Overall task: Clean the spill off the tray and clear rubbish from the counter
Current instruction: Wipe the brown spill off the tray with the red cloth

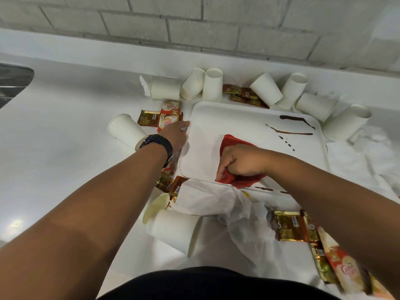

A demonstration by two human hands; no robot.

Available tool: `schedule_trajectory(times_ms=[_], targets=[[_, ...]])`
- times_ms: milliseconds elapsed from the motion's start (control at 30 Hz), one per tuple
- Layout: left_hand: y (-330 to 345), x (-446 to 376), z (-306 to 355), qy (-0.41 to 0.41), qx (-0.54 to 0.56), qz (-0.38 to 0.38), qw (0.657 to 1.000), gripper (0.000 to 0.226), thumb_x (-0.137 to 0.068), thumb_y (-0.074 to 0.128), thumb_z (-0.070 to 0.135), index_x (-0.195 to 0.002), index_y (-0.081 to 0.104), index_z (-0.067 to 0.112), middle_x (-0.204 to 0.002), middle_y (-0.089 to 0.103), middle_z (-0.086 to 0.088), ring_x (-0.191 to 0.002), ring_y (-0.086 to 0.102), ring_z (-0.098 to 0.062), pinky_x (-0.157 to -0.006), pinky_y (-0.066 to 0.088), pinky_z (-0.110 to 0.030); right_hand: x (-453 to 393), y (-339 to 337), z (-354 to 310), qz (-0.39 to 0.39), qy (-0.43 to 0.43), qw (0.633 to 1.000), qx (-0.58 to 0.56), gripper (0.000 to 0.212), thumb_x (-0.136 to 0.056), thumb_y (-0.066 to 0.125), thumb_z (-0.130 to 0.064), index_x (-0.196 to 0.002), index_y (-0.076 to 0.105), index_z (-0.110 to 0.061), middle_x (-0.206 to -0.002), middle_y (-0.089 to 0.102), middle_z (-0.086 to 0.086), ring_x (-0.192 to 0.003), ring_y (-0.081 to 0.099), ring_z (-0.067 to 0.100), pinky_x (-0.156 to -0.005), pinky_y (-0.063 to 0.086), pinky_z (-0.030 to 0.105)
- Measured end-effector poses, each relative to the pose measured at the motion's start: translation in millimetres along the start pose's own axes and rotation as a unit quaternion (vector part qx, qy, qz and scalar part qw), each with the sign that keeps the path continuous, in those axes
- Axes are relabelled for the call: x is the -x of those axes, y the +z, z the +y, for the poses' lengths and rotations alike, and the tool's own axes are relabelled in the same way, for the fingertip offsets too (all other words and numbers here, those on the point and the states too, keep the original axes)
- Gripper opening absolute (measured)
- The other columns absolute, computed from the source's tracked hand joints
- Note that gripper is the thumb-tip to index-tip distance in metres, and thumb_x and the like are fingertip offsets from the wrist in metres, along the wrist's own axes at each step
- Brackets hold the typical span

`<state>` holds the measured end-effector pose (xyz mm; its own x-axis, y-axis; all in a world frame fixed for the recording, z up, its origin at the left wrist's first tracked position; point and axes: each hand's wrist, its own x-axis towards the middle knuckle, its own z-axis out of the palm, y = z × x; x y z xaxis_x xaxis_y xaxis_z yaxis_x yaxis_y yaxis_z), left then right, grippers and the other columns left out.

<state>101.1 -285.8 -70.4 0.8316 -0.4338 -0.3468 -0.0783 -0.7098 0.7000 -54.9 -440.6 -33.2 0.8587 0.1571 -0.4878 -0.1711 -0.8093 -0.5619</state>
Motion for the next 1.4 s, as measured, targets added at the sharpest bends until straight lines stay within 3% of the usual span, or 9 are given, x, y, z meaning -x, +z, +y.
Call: schedule_trajectory(times_ms=[133, 500, 700, 800, 867, 967, 1100, 1267, 1400], targets=[[0.5, 0.6, 1.1, 0.001, -0.018, -0.001, 1.0, 0.046, -0.096, 0.047, 0.012, -0.139, 0.045, 0.029, -0.137, 0.053, -0.001, -0.117, 0.055, -0.024, -0.1, 0.048, -0.038, 17.2, -3.1, 16.0, 0.011, 0.029, 0.999, -0.014, 0.046, -0.08, 0.045, 0.005, -0.088, 0.079, -0.025, -0.088, 0.063, -0.017, -0.093, 0.059, 0.005, -0.093, 0.049, 0.029], [1.7, 3.5, 5.8, 0.013, -0.09, 0.013, 0.996, 0.046, -0.097, 0.048, 0.015, -0.141, 0.042, 0.027, -0.14, 0.051, -0.004, -0.119, 0.053, -0.026, -0.1, 0.045, -0.034, 61.4, -8.4, 59.8, 0.02, 0.09, 0.996, -0.013, 0.042, -0.079, 0.049, 0.003, -0.071, 0.077, -0.028, -0.09, 0.067, -0.009, -0.086, 0.061, 0.007, -0.079, 0.05, 0.024], [5.5, 5.0, 6.9, 0.027, -0.113, 0.023, 0.993, 0.046, -0.096, 0.048, 0.017, -0.141, 0.043, 0.026, -0.141, 0.05, -0.004, -0.123, 0.05, -0.026, -0.099, 0.04, -0.031, 79.6, -19.4, 79.3, 0.013, 0.152, 0.988, 0.009, 0.037, -0.077, 0.051, -0.001, -0.065, 0.077, -0.026, -0.087, 0.071, -0.009, -0.086, 0.064, 0.013, -0.08, 0.056, 0.032], [6.2, 5.5, 7.1, 0.027, -0.118, 0.023, 0.992, 0.046, -0.097, 0.048, 0.016, -0.141, 0.043, 0.025, -0.142, 0.05, -0.005, -0.124, 0.049, -0.027, -0.1, 0.039, -0.032, 82.8, -31.3, 75.0, 0.106, 0.157, 0.972, -0.141, 0.034, -0.074, 0.05, 0.006, -0.069, 0.077, -0.014, -0.08, 0.075, 0.006, -0.074, 0.071, 0.032, -0.066, 0.059, 0.041], [5.9, 5.8, 7.4, 0.025, -0.117, 0.027, 0.992, 0.046, -0.096, 0.048, 0.017, -0.141, 0.043, 0.026, -0.141, 0.05, -0.005, -0.124, 0.049, -0.027, -0.099, 0.039, -0.031, 79.3, -35.3, 71.4, 0.233, 0.109, 0.938, -0.231, 0.042, -0.074, 0.046, 0.009, -0.07, 0.077, -0.019, -0.086, 0.074, 0.008, -0.075, 0.072, 0.029, -0.072, 0.059, 0.042], [7.2, 6.9, 7.8, 0.02, -0.111, 0.028, 0.993, 0.046, -0.096, 0.049, 0.017, -0.141, 0.043, 0.026, -0.14, 0.051, -0.004, -0.121, 0.051, -0.026, -0.095, 0.04, -0.029, 67.6, -25.1, 66.8, 0.237, 0.018, 0.939, -0.249, 0.042, -0.085, 0.051, 0.004, -0.095, 0.076, -0.028, -0.11, 0.071, -0.002, -0.104, 0.066, 0.014, -0.097, 0.049, 0.033], [7.2, 7.4, 6.7, 0.005, -0.101, 0.029, 0.994, 0.046, -0.096, 0.049, 0.019, -0.141, 0.043, 0.028, -0.14, 0.051, -0.002, -0.121, 0.051, -0.025, -0.095, 0.038, -0.028, 54.0, 1.4, 81.8, 0.169, 0.021, 0.981, -0.088, 0.04, -0.096, 0.054, -0.021, -0.135, 0.052, -0.034, -0.152, 0.038, -0.003, -0.144, 0.023, 0.012, -0.12, 0.013, 0.038], [6.0, 6.8, 8.1, 0.006, -0.105, 0.023, 0.994, 0.046, -0.096, 0.049, 0.019, -0.141, 0.043, 0.028, -0.141, 0.05, -0.002, -0.123, 0.051, -0.025, -0.098, 0.039, -0.03, 57.9, 20.3, 104.3, 0.116, 0.035, 0.992, -0.041, 0.061, -0.095, 0.051, -0.014, -0.135, 0.036, -0.057, -0.159, 0.018, -0.006, -0.149, -0.001, 0.02, -0.119, -0.007, 0.051], [7.2, 7.3, 10.1, 0.01, -0.114, 0.026, 0.993, 0.046, -0.096, 0.049, 0.017, -0.14, 0.045, 0.028, -0.14, 0.051, -0.002, -0.12, 0.052, -0.025, -0.095, 0.04, -0.029, 75.4, 20.1, 108.3, 0.05, -0.029, 0.998, -0.018, 0.056, -0.092, 0.048, 0.005, -0.132, 0.054, -0.034, -0.15, 0.032, -0.02, -0.142, 0.002, -0.003, -0.116, -0.013, 0.037]])
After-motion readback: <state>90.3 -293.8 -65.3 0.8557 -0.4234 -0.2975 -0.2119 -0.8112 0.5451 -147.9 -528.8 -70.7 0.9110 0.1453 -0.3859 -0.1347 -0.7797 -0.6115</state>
